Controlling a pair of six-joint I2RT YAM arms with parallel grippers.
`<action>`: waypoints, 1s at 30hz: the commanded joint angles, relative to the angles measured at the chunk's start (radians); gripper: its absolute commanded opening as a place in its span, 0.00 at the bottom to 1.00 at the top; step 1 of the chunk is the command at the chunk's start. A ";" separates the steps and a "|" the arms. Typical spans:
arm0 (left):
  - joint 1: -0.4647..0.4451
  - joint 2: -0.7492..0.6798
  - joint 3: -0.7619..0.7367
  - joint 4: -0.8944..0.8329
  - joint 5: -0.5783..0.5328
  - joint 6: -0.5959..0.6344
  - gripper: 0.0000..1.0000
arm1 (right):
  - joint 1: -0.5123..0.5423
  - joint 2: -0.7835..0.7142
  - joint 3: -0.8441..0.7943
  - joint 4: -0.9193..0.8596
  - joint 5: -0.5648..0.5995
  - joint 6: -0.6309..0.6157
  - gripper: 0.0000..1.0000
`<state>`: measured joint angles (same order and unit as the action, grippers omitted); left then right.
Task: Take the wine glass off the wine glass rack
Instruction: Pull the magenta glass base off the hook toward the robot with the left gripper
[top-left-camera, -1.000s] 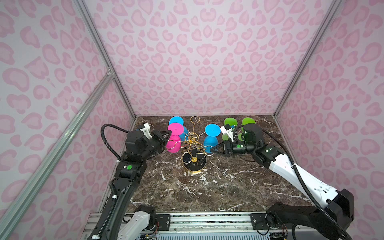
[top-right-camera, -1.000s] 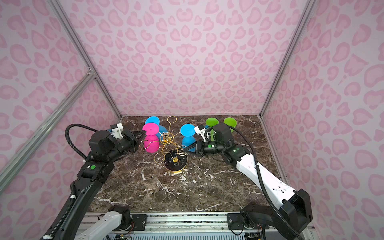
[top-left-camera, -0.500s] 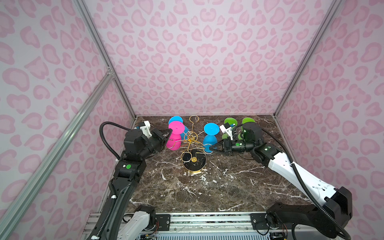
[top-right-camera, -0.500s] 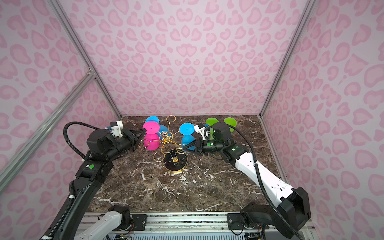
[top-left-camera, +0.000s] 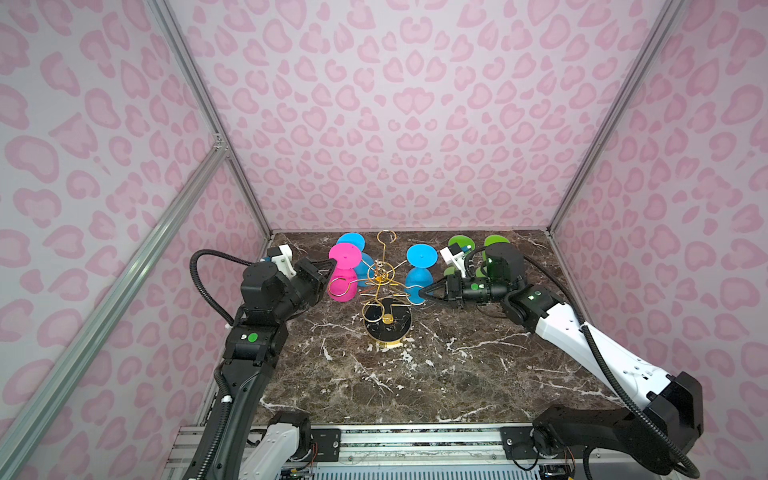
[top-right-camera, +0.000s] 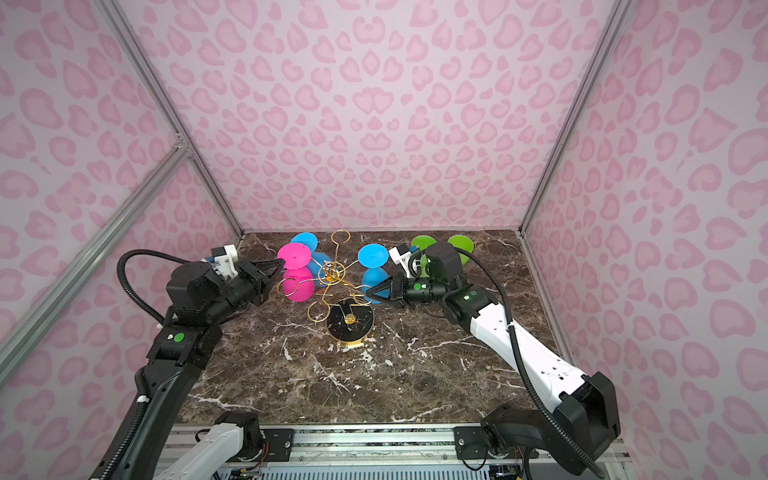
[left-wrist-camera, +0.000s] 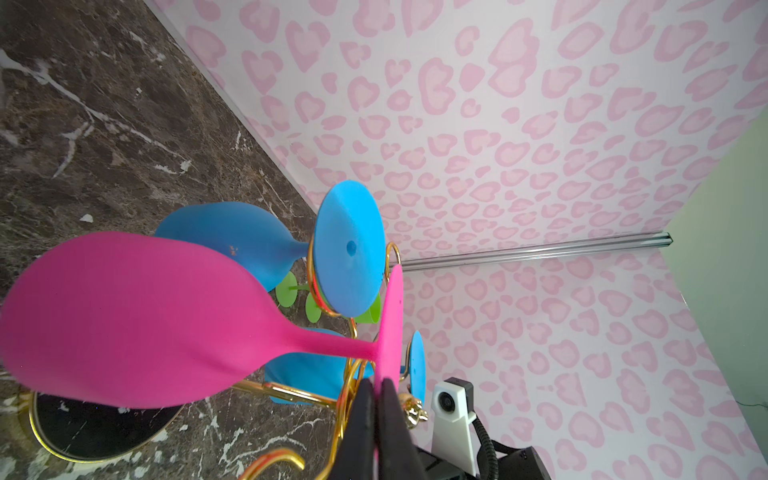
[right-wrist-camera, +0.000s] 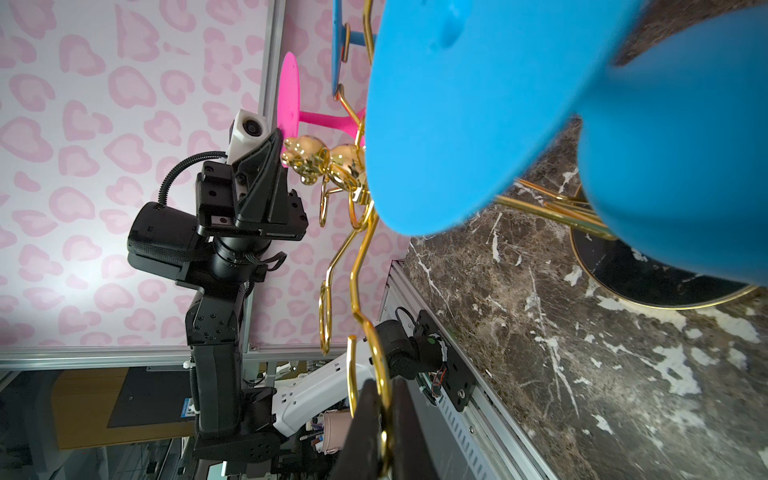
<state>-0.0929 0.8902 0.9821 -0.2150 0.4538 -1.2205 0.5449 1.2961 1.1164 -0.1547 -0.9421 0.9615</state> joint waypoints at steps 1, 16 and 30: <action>0.011 -0.011 -0.011 0.017 0.029 0.002 0.03 | -0.002 0.005 0.012 0.108 0.012 -0.045 0.00; 0.068 -0.051 -0.053 0.026 0.061 0.001 0.03 | -0.003 0.012 0.015 0.128 0.029 -0.029 0.00; 0.129 -0.076 -0.066 0.016 0.091 0.009 0.03 | -0.007 0.015 0.017 0.134 0.036 -0.024 0.00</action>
<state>0.0257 0.8200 0.9207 -0.2150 0.5228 -1.2232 0.5411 1.3075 1.1236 -0.1383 -0.9184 0.9833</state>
